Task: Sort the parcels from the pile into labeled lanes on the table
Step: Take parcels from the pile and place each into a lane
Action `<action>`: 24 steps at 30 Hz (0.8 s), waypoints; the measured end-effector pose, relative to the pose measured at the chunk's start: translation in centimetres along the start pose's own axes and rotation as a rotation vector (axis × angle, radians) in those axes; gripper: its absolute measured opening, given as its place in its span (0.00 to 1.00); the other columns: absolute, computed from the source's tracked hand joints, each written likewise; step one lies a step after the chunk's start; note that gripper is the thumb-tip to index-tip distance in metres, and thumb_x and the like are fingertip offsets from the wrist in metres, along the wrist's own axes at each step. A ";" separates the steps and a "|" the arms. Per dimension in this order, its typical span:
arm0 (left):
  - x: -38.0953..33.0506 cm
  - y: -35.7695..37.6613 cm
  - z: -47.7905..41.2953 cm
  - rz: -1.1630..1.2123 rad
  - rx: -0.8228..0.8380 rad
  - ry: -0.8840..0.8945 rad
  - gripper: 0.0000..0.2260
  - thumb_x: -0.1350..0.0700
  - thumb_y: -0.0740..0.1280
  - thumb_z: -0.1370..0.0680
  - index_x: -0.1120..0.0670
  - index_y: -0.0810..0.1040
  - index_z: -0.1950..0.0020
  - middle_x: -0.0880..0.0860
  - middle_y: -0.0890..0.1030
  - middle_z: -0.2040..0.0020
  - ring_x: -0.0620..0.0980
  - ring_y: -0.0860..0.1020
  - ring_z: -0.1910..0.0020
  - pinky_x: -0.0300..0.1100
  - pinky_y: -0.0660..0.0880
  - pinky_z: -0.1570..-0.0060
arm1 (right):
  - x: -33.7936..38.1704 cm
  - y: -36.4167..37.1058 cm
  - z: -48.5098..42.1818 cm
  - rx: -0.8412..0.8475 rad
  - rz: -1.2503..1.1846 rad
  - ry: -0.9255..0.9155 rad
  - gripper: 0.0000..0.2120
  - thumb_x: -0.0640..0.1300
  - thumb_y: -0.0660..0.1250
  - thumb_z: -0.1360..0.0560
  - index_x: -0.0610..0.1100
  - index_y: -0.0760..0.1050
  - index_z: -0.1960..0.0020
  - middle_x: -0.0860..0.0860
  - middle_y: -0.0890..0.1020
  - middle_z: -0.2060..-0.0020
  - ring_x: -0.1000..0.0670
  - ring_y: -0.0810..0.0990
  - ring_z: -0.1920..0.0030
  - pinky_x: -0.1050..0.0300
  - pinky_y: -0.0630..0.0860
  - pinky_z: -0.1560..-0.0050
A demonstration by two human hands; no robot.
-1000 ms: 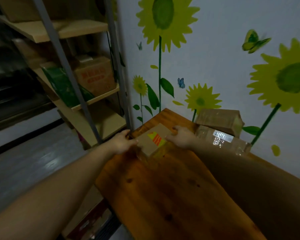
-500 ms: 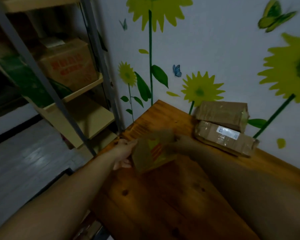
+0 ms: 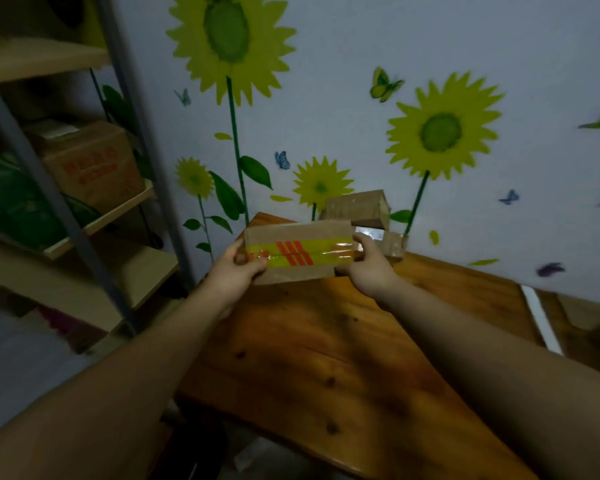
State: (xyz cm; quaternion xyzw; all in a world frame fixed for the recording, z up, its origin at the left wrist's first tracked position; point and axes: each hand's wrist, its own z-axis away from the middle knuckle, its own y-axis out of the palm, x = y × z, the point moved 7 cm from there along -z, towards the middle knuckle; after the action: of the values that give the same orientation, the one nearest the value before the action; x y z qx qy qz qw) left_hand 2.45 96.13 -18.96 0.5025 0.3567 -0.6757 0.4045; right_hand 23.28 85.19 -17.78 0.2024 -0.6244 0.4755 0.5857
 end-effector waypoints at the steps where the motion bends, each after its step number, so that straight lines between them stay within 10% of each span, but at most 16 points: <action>1: -0.3 0.3 0.7 0.036 0.008 -0.019 0.15 0.53 0.64 0.21 0.49 0.69 0.36 0.51 0.79 0.45 0.51 0.78 0.48 0.46 0.75 0.49 | 0.2 -0.7 1.3 -0.016 -0.046 0.008 0.26 0.44 0.72 0.27 0.50 0.65 0.33 0.50 0.77 0.43 0.49 0.79 0.48 0.54 0.78 0.50; 4: -1.2 1.2 2.6 -0.014 -0.020 -0.009 0.10 0.45 0.61 0.21 0.50 0.71 0.47 0.55 0.79 0.48 0.53 0.78 0.51 0.50 0.76 0.51 | 0.6 -3.5 5.1 -0.141 -0.045 0.053 0.20 0.57 0.67 0.24 0.47 0.67 0.40 0.51 0.74 0.49 0.52 0.74 0.52 0.55 0.74 0.50; 8: -3.2 4.6 4.7 -0.029 0.068 0.105 0.18 0.57 0.66 0.23 0.52 0.68 0.34 0.55 0.77 0.42 0.52 0.79 0.51 0.48 0.78 0.53 | 0.3 -7.7 8.9 -0.286 -0.018 0.049 0.16 0.46 0.69 0.26 0.44 0.67 0.42 0.47 0.78 0.46 0.50 0.79 0.50 0.52 0.79 0.50; 17: -8.0 16.2 11.7 0.053 0.361 0.268 0.22 0.63 0.63 0.23 0.50 0.67 0.29 0.52 0.79 0.43 0.53 0.79 0.48 0.49 0.76 0.50 | -0.2 -18.4 19.2 -0.376 -0.056 -0.018 0.45 0.32 0.70 0.28 0.54 0.48 0.23 0.45 0.79 0.55 0.52 0.79 0.61 0.64 0.77 0.69; 24: -8.7 30.1 20.5 0.204 0.452 0.238 0.26 0.61 0.65 0.22 0.50 0.59 0.27 0.49 0.72 0.40 0.52 0.78 0.48 0.51 0.78 0.52 | -6.7 -27.7 29.8 -0.486 -0.165 0.080 0.24 0.39 0.74 0.30 0.46 0.65 0.40 0.48 0.80 0.50 0.48 0.84 0.54 0.48 0.83 0.53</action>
State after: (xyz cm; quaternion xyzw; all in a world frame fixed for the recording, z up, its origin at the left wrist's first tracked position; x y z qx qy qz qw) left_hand 23.12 66.98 -7.92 0.6892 0.1893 -0.6302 0.3034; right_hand 31.20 45.50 -10.01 0.0872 -0.6780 0.2699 0.6782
